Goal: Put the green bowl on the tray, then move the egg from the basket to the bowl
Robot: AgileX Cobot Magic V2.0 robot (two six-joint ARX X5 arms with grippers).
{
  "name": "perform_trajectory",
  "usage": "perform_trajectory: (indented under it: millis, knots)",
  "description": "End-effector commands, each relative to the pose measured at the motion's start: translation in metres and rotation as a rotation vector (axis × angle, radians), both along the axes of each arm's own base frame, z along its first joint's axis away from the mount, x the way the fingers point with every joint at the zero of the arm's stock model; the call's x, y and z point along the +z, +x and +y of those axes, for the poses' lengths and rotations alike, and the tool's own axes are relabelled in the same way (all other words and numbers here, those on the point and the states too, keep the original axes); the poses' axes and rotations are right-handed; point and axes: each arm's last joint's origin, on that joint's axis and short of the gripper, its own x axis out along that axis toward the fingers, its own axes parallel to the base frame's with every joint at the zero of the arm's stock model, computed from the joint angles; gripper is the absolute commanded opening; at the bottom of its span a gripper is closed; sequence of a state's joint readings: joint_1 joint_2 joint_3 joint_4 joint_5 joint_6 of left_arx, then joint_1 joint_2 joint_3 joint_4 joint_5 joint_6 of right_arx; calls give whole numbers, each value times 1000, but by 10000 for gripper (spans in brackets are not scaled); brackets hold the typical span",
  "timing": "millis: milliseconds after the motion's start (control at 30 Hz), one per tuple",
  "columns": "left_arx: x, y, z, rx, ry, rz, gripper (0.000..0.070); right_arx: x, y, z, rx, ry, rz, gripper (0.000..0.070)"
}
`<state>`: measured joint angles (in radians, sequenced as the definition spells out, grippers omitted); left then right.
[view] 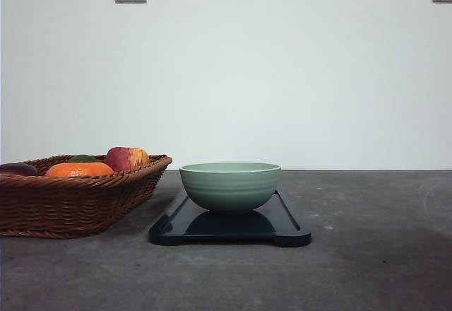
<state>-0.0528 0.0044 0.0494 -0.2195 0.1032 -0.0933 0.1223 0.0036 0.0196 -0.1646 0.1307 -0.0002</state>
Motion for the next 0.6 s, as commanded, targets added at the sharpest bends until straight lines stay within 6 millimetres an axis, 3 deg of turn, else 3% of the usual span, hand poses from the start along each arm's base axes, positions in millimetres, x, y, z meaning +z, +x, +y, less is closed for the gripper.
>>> perform_trajectory:
  millis: [0, 567]
  knots:
    - [-7, 1, 0, 0, 11, 27, 0, -2, 0, 0, -2, -5, 0, 16]
    - [-7, 1, 0, 0, 11, 27, 0, -2, 0, 0, -2, -5, 0, 16]
